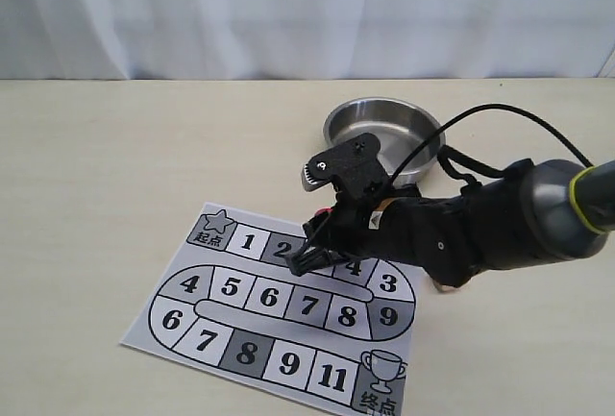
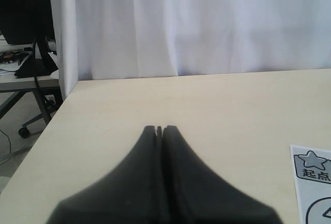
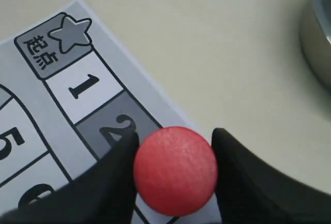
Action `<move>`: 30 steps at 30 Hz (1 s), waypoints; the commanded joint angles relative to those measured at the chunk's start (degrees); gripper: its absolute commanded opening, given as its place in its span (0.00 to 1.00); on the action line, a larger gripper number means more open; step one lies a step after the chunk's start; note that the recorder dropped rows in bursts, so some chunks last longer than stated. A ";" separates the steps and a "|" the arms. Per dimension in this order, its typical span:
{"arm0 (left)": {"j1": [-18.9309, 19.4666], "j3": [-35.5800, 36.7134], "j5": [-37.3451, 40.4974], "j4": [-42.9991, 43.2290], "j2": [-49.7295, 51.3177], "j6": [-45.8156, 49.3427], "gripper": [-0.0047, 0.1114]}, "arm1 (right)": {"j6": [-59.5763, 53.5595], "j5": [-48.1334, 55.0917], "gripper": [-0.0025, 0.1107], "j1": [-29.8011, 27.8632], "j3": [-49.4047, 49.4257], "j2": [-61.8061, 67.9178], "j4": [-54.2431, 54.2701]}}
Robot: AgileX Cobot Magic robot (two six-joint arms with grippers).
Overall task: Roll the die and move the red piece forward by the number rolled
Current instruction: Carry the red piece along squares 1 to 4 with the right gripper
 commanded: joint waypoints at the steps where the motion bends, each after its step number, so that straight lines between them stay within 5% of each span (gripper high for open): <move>1: -0.09 -0.43 -0.82 0.04 -0.16 -0.13 0.04 | 1.02 -2.34 0.06 0.50 0.74 0.10 -1.21; 13: -0.09 -0.43 -0.71 0.04 -0.16 -0.13 0.04 | 0.93 -5.05 0.06 1.14 0.52 4.76 -1.34; 24: -0.09 -0.43 -0.68 0.04 -0.16 -0.13 0.04 | -1.76 -0.89 0.06 0.80 0.52 -3.50 -1.34; 30: -0.09 -0.43 -0.68 0.04 -0.16 -0.13 0.04 | -1.96 1.90 0.06 -2.96 1.92 -4.17 -1.24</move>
